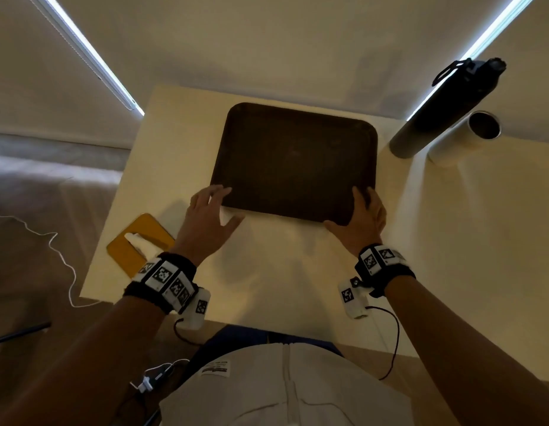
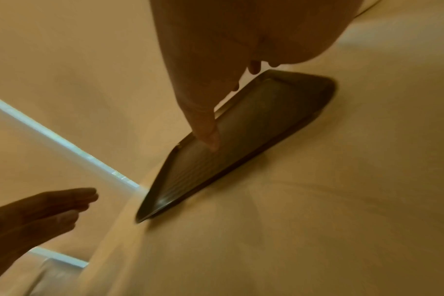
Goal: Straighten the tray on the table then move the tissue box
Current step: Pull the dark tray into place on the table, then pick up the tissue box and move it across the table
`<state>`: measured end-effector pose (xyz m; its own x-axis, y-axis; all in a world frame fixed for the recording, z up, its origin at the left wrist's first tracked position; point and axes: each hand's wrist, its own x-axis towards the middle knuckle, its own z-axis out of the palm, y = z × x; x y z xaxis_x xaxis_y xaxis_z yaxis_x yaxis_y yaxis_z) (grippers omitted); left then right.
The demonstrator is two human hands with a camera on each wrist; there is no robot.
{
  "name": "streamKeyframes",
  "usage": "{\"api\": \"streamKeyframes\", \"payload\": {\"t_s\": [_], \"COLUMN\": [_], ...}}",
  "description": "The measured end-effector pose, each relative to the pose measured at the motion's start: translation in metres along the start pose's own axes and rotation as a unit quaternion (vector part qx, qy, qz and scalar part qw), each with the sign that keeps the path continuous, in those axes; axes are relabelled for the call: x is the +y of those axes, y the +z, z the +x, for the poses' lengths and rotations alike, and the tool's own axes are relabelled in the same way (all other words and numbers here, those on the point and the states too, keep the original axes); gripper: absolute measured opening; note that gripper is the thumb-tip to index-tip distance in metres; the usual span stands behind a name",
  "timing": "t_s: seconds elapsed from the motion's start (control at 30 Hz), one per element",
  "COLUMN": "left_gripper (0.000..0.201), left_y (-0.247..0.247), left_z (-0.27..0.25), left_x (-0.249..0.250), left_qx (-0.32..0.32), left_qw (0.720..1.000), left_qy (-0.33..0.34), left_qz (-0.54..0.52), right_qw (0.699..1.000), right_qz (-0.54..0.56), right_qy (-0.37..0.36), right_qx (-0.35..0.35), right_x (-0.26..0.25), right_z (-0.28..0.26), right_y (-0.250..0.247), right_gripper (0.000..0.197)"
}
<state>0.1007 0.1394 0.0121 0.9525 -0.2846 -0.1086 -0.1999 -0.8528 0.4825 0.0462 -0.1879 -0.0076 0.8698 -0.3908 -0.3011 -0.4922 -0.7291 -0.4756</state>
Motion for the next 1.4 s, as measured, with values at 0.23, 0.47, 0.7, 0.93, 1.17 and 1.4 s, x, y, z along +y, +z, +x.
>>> {"api": "streamKeyframes", "payload": {"t_s": [0.23,0.47,0.7,0.93,1.17,1.4], "left_gripper": [0.068,0.121,0.142,0.094,0.089,0.087], "left_y": [-0.044,-0.073,-0.088,-0.099,-0.105,-0.134], "left_z": [-0.096,-0.151,-0.123,-0.076,-0.055,0.015], "left_x": [-0.043,-0.122,-0.201,-0.243,-0.256,-0.248], "left_qx": [0.068,0.025,-0.091,-0.192,-0.188,-0.163], "left_qw": [0.998,0.996,0.993,0.969,0.955,0.957], "left_qy": [0.016,-0.078,-0.025,0.061,0.101,0.117], "left_qz": [0.002,-0.027,-0.065,-0.146,-0.204,-0.208], "right_qw": [0.968,0.904,0.892,0.921,0.936,0.95], "right_qz": [0.019,0.132,0.055,0.065,0.091,0.132], "right_qy": [-0.218,-0.245,-0.249,-0.206,-0.173,-0.154], "right_qx": [-0.125,-0.325,-0.373,-0.324,-0.293,-0.237], "right_x": [-0.074,-0.172,-0.24,-0.254,-0.266,-0.301], "right_z": [-0.033,-0.077,-0.095,-0.107,-0.113,-0.064], "right_y": [0.035,0.091,0.147,0.168,0.169,0.147], "right_gripper": [0.076,0.085,0.111,0.112,0.109,0.104]}}
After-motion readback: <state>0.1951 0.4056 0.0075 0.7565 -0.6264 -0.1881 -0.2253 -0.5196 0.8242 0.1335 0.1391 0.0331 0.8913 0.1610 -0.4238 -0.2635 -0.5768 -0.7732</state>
